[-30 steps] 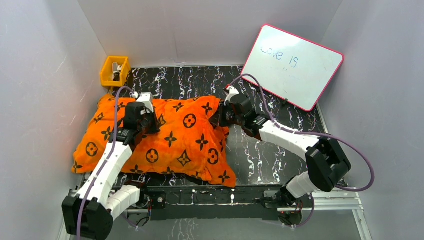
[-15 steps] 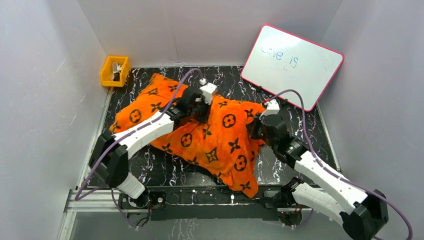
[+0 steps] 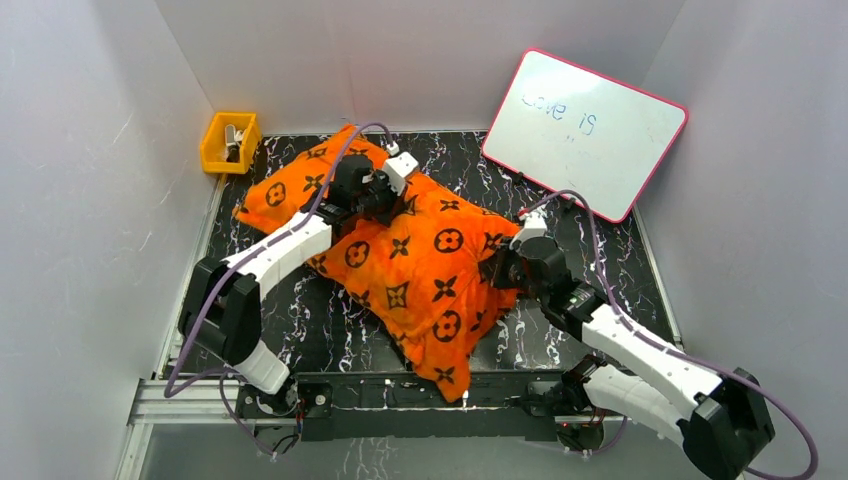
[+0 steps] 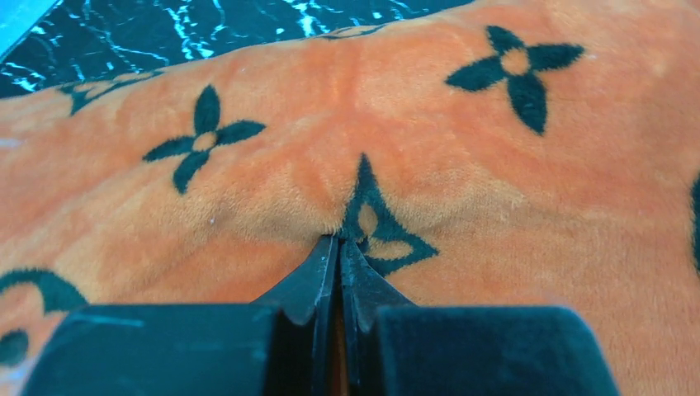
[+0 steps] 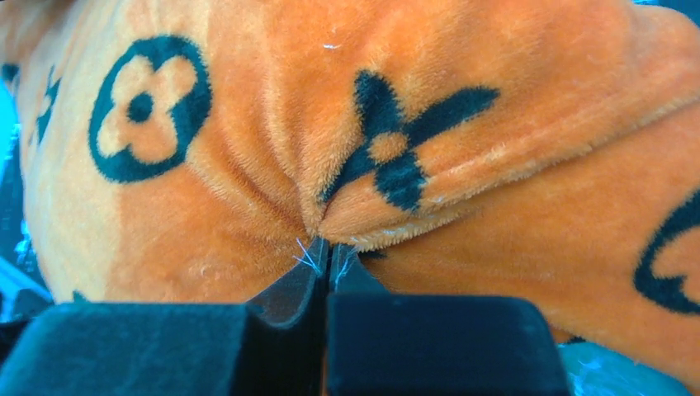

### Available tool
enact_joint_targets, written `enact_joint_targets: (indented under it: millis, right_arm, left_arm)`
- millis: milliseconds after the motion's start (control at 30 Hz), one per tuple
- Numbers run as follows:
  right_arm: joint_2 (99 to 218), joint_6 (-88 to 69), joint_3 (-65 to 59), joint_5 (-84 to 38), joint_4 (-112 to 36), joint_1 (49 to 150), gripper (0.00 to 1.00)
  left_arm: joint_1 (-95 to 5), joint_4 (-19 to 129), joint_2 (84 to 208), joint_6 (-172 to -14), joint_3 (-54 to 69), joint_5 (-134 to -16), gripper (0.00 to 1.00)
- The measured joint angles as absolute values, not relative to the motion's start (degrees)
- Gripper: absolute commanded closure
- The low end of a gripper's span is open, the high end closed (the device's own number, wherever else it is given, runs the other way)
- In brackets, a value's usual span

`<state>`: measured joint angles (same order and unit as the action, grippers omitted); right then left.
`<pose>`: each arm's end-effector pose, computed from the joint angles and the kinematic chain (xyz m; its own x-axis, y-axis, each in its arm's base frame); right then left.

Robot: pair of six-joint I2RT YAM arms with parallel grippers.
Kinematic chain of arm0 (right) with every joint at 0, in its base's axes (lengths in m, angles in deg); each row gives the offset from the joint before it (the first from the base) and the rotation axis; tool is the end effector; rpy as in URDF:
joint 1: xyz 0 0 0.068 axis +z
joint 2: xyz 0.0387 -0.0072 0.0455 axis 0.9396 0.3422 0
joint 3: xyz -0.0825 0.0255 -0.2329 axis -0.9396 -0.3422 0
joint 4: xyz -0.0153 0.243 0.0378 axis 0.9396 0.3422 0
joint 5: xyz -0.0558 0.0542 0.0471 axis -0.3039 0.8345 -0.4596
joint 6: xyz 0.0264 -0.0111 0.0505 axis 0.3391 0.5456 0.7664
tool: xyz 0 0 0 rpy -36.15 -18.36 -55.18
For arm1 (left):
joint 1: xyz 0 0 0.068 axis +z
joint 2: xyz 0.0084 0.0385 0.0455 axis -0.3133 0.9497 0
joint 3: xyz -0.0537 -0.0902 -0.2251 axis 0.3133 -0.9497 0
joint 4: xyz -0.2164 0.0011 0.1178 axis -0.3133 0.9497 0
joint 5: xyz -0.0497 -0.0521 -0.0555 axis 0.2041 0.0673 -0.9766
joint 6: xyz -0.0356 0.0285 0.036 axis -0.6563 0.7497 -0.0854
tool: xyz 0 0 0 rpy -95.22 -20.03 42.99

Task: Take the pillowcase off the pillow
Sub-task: Move the pillow to the center of the board.

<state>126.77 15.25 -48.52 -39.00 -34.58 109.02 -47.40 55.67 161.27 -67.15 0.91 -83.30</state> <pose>0.1642 0.1250 0.2306 -0.5321 0.2350 -0.8134 -0.2779 0.8590 0.4300 0.3086 -0.1857 0.2646 -0.1689 0.3624 -0.9166 0.7611 0.6388 0.1123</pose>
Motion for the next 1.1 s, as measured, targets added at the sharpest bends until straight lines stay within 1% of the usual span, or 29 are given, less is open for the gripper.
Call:
enact_joint_targets:
  millis: [67,133,167,200,233,267,300,400,467,567,600,667,700,767,867,933,967,1100]
  right_arm:
    - [130.2,15.8,-48.1,-36.5,-37.6,109.1,0.72]
    - [133.5,16.4,-46.7,-34.2,-39.4,109.2,0.58]
    - [134.7,16.6,-45.9,-33.2,-40.0,109.2,0.52]
    - [135.8,16.6,-45.1,-32.2,-40.5,109.3,0.45]
    - [136.6,16.6,-44.3,-31.4,-40.7,109.4,0.39]
    - [136.9,16.4,-43.7,-30.5,-40.7,109.6,0.33]
    - [136.8,16.4,-43.3,-29.8,-40.7,109.8,0.27]
    - [134.8,15.2,-43.1,-29.4,-39.8,110.3,0.19]
    - [132.3,14.5,-43.1,-30.3,-39.0,110.4,0.17]
    - [127.9,13.1,-43.0,-32.2,-37.3,110.4,0.17]
    - [126.8,12.8,-43.0,-32.9,-36.7,110.4,0.16]
    - [124.8,12.1,-42.8,-34.0,-35.3,110.4,0.16]
    - [124.1,11.9,-42.8,-34.6,-34.6,110.4,0.16]
    - [122.9,11.7,-42.8,-35.8,-32.9,110.4,0.16]
    - [121.6,11.7,-42.8,-37.7,-30.2,110.4,0.16]
    - [120.7,11.9,-42.8,-38.7,-28.5,110.4,0.16]
    - [120.1,12.0,-42.8,-39.2,-27.8,110.4,0.16]
    - [118.3,12.5,-42.8,-40.9,-25.3,110.4,0.16]
  left_arm:
    - [-46.0,55.6,162.2,-66.5,1.7,-83.2,1.0]
    - [-44.3,55.3,165.4,-65.5,5.4,-83.3,1.0]
    - [-43.0,55.3,167.3,-65.2,7.5,-83.8,0.92]
    - [-42.2,55.3,168.3,-65.2,8.6,-84.2,0.57]
    - [-40.9,55.3,169.5,-65.3,10.2,-84.7,0.3]
    - [-39.9,55.5,170.4,-65.1,11.5,-84.9,0.05]
    - [-38.9,56.2,171.0,-65.3,13.2,-85.1,0.02]
    - [-36.6,61.5,171.6,-65.4,19.7,-87.0,0.02]
    - [-35.8,66.8,171.7,-64.9,25.1,-90.5,0.02]
    - [-35.0,78.0,173.0,-62.5,36.3,-100.5,0.02]
    - [-34.7,83.9,173.9,-60.6,41.2,-105.8,0.02]
    - [-34.2,91.8,174.8,-57.3,46.7,-114.4,0.02]
    - [-34.1,94.8,174.6,-55.9,47.3,-118.4,0.02]
    - [-34.2,100.7,174.0,-54.3,47.0,-125.1,0.02]
    - [-35.4,102.2,173.3,-55.6,43.1,-128.5,0.02]
    - [-38.1,98.4,171.2,-58.5,36.7,-125.9,0.02]
    - [-40.7,94.6,169.1,-60.4,31.5,-122.8,0.02]
    - [-54.0,79.2,159.5,-68.4,13.7,-111.3,0.02]
